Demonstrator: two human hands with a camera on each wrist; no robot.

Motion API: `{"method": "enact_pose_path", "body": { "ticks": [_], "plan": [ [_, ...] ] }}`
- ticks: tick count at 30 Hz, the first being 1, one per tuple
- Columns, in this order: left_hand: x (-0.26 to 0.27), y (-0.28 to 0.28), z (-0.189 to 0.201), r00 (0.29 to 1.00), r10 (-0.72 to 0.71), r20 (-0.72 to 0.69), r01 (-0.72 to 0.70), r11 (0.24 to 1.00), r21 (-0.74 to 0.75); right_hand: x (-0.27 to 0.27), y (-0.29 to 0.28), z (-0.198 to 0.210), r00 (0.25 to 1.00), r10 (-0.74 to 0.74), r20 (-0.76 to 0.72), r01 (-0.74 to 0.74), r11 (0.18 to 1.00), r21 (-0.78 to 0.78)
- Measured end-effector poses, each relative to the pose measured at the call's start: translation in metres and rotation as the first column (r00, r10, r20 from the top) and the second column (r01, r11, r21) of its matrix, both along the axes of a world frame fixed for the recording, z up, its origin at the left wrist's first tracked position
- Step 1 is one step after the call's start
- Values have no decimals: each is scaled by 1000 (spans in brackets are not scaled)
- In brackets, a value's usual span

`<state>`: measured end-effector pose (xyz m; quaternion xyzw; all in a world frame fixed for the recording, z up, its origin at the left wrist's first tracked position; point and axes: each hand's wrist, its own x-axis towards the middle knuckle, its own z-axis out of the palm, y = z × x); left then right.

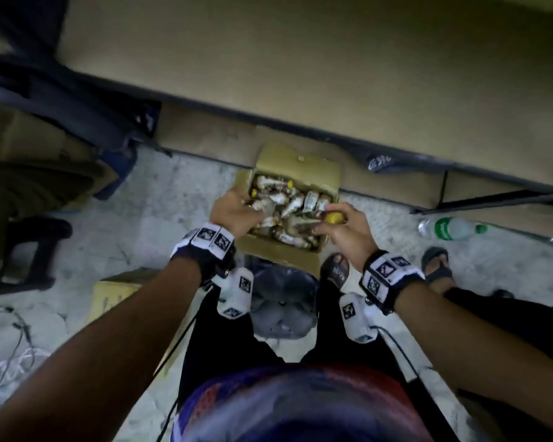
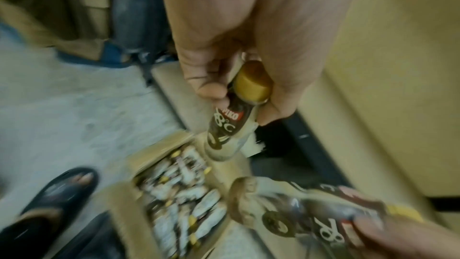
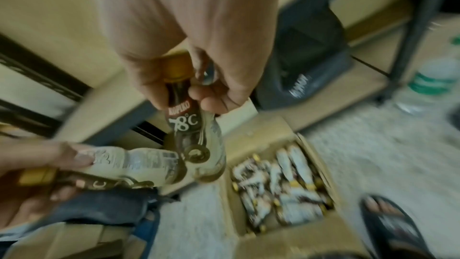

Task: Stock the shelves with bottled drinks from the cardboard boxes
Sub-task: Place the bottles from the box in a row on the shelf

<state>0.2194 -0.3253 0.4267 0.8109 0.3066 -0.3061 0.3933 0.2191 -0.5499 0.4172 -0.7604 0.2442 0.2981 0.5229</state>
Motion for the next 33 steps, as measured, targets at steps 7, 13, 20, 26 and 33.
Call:
{"method": "enact_pose_path", "body": {
  "ticks": [7,13,20,26,33],
  "plan": [
    [51,-11,139,848,-152,507,214,975,-64,42,16,152,860,19,511,-128,975,181],
    [107,-5,252,548,-35,836,297,942,-156,90,39,273,553,-86,829,-130,973,188],
    [157,16,374,214,104,971,426,885,-189,146,62,394,209,-129,969,-134,978,159],
    [207,43,394,237,7,971,356,930,-93,192,89,411,312,-17,950,-105,993,53],
    [249,56,382,365,-48,930,315,946,-75,231,87,403,521,252,816,-229,962,-150]
  ]
}}
